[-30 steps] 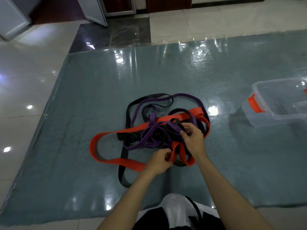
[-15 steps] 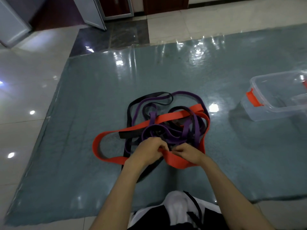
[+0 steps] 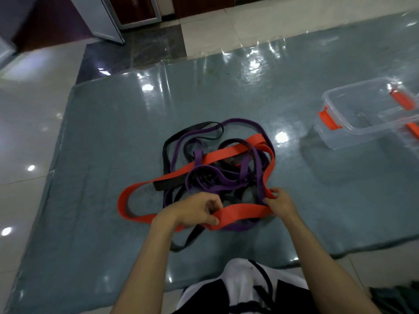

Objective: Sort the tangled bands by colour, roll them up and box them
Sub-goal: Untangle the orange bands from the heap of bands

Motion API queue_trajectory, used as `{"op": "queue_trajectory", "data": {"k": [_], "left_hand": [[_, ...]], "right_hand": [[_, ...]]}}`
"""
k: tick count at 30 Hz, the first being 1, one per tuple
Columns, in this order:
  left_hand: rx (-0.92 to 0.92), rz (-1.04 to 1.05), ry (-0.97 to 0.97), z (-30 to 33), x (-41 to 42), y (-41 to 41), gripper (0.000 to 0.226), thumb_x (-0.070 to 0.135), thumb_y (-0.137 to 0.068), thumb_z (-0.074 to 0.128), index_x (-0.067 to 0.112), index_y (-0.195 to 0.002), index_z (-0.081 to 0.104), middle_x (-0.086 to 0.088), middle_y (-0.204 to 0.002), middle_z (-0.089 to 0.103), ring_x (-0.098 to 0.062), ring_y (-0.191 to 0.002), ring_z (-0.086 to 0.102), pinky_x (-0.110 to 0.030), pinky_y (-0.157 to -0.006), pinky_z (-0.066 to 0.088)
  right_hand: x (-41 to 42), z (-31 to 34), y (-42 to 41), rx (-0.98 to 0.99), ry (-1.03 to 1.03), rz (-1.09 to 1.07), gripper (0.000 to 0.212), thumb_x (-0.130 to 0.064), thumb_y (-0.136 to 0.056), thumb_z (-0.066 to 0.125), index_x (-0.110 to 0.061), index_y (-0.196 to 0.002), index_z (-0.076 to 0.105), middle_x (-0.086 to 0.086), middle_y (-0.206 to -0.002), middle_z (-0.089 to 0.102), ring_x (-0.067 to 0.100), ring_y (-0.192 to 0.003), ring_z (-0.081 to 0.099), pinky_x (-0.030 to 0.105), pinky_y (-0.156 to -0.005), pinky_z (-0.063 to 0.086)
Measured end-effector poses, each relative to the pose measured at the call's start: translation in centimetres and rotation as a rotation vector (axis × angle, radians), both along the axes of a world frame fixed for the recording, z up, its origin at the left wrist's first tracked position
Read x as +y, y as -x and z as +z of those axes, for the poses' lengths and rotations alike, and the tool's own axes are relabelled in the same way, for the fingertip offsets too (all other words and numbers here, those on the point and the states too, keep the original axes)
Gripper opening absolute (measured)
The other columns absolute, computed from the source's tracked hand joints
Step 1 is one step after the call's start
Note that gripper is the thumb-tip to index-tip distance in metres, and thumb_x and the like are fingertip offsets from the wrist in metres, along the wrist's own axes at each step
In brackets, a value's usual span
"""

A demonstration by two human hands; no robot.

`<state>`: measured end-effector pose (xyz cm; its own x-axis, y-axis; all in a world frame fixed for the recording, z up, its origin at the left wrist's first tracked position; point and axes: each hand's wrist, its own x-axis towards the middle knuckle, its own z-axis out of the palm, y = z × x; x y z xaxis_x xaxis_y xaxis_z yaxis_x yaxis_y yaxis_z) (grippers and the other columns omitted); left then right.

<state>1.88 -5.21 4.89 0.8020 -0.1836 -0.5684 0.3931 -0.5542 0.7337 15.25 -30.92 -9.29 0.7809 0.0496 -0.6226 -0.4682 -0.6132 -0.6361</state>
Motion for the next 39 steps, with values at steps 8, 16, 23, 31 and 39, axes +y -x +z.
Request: {"op": "queue_trajectory", "data": {"k": [8, 16, 23, 31, 39], "left_hand": [[0.037, 0.04, -0.186, 2.1, 2.4, -0.1, 0.026, 0.015, -0.086, 0.081, 0.036, -0.096, 0.069, 0.009, -0.081, 0.068, -0.01, -0.071, 0.065, -0.033, -0.07, 0.055], [-0.43, 0.478, -0.554, 1.1, 3.8, -1.2, 0.02, 0.015, -0.088, 0.076, 0.024, -0.105, 0.072, 0.01, -0.093, 0.076, -0.018, -0.09, 0.072, -0.041, -0.081, 0.058], [-0.112, 0.359, -0.481, -2.8, 6.4, 0.4, 0.026, 0.004, -0.085, 0.076, 0.029, -0.089, 0.07, 0.009, -0.091, 0.075, -0.013, -0.09, 0.073, -0.044, -0.085, 0.061], [-0.134, 0.47, -0.468, -4.1, 6.8, -1.7, 0.023, 0.048, -0.084, 0.082, 0.042, -0.097, 0.064, 0.019, -0.084, 0.069, 0.0, -0.079, 0.066, -0.03, -0.071, 0.055], [-0.404, 0.501, -0.492, -5.1, 5.7, -7.4, 0.016, 0.022, -0.099, 0.068, 0.019, -0.115, 0.069, 0.004, -0.113, 0.064, -0.019, -0.106, 0.064, -0.035, -0.089, 0.053]], "right_hand": [[0.0, 2.0, -3.0, -0.197, -0.3, -0.346, 0.02, -0.017, -0.098, 0.063, -0.007, -0.114, 0.07, 0.001, -0.077, 0.06, 0.019, -0.069, 0.053, 0.028, -0.057, 0.039], [2.6, 3.1, -3.3, -0.146, -0.397, -0.117, 0.033, -0.045, -0.104, 0.059, -0.014, -0.103, 0.071, 0.005, -0.079, 0.068, 0.018, -0.063, 0.061, 0.029, -0.062, 0.05], [2.4, 1.9, -4.2, -0.272, -0.201, -0.068, 0.021, -0.012, -0.103, 0.061, 0.002, -0.094, 0.074, 0.016, -0.079, 0.073, 0.031, -0.076, 0.068, 0.029, -0.067, 0.056], [4.4, 3.0, -10.0, -0.573, -0.07, -0.078, 0.033, -0.01, -0.094, 0.065, -0.009, -0.127, 0.063, 0.007, -0.119, 0.069, 0.022, -0.107, 0.064, 0.038, -0.096, 0.052], [6.8, 1.7, -16.1, -0.413, 0.223, 0.339, 0.045, 0.003, -0.092, 0.057, -0.008, -0.135, 0.066, 0.023, -0.133, 0.061, 0.045, -0.119, 0.063, 0.047, -0.106, 0.049]]}}
